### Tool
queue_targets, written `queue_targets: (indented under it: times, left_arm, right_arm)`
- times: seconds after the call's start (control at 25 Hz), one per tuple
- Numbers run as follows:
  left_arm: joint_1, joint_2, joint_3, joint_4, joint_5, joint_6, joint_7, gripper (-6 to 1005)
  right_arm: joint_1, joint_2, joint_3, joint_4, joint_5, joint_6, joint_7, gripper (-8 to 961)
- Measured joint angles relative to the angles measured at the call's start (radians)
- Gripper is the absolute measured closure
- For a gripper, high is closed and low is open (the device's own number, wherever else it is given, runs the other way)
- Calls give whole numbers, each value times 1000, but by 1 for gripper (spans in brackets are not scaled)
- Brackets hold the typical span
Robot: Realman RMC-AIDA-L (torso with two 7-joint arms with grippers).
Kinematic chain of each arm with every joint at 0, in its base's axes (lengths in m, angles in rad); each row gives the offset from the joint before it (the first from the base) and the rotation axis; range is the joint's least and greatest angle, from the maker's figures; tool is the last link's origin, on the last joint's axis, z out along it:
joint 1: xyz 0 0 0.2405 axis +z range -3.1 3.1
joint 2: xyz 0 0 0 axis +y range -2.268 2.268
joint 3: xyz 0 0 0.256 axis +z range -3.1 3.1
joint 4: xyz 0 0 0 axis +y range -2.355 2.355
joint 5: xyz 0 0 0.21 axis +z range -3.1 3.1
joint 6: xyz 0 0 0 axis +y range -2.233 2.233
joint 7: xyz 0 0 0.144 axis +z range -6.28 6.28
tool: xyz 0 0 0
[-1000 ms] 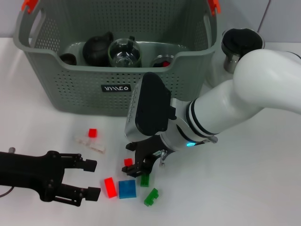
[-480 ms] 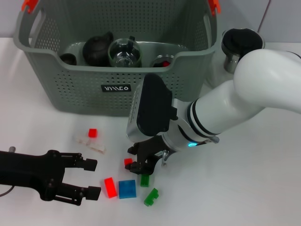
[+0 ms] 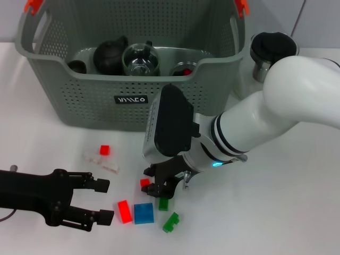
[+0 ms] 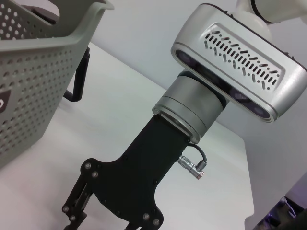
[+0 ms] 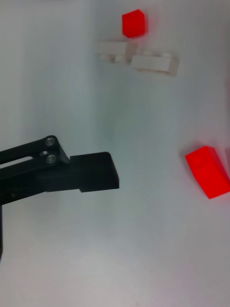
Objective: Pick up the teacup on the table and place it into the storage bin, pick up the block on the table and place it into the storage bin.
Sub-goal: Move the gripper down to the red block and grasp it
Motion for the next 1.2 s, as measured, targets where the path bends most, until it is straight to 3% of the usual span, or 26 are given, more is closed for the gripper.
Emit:
queue_targets:
  times: [0.44, 0.52, 1.2]
  left_arm:
    - [0, 0, -3, 0, 0, -1, -2, 121]
    - [0, 0, -3, 0, 0, -1, -2, 121]
    - [-2, 8, -7, 0, 0, -3, -7, 121]
  right_arm:
    - [5, 0, -1, 0, 0, -1, 0, 690]
    - [8, 0, -2, 0, 0, -4, -1, 815]
    - [4, -11, 17, -12, 0, 1, -4, 836]
